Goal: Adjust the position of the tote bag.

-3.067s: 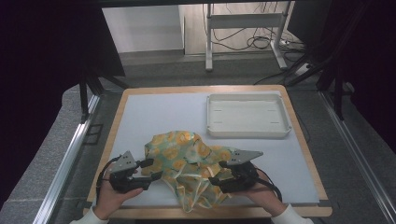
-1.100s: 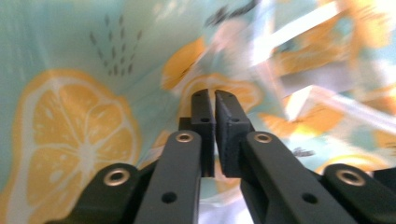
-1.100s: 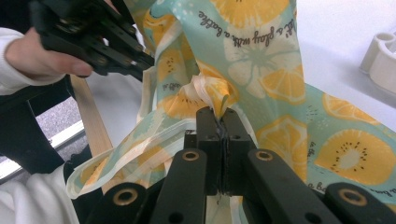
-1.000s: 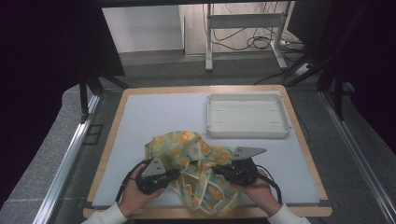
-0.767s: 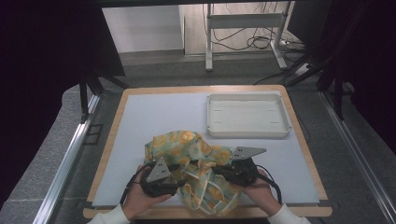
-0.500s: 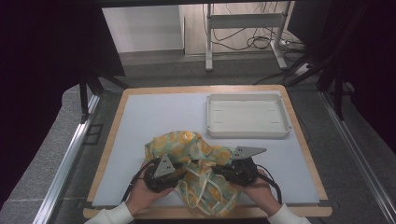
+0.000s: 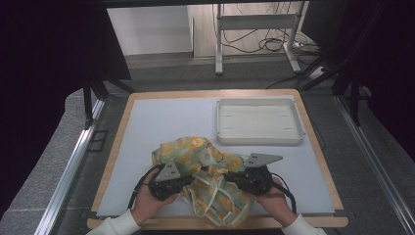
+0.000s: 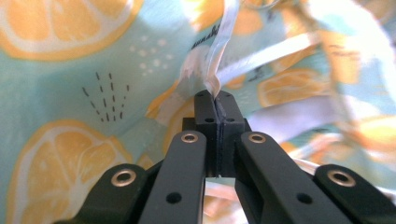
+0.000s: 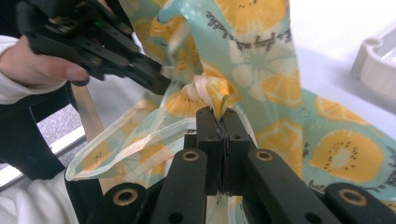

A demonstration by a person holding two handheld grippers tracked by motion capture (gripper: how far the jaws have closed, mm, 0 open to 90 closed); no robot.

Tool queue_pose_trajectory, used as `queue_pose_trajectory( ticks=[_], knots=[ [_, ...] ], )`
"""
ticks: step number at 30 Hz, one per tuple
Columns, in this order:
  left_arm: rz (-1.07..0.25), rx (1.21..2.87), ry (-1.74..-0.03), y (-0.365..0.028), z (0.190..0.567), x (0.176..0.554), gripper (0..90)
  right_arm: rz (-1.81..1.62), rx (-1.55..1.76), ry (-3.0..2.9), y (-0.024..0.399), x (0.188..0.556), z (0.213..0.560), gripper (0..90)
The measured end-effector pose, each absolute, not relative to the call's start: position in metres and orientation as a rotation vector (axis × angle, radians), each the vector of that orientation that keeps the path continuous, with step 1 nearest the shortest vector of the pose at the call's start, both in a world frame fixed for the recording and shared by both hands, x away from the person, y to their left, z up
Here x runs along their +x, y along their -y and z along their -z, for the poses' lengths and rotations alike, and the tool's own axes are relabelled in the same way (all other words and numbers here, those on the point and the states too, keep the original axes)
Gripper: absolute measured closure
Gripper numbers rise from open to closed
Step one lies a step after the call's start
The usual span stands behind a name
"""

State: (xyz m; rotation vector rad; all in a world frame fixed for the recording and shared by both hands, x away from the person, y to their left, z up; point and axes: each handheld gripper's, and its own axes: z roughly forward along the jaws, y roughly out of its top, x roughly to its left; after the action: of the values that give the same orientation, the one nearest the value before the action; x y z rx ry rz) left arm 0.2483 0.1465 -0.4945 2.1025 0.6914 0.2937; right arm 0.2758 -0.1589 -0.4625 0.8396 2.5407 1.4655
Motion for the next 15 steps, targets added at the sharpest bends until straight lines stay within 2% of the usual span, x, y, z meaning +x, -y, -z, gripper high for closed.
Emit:
queue_pose_trajectory(
  ticks=[5,15],
  knots=[
    [-0.259,2.01,-0.687,-0.162,0.477,0.238,90.0,-1.501,0.816,-2.501,0.163,0.271,0.451,87.9],
    [-0.276,1.87,-0.667,-0.19,0.441,0.228,90.0,-1.56,0.733,-2.414,0.165,0.266,0.422,87.9]
  ],
)
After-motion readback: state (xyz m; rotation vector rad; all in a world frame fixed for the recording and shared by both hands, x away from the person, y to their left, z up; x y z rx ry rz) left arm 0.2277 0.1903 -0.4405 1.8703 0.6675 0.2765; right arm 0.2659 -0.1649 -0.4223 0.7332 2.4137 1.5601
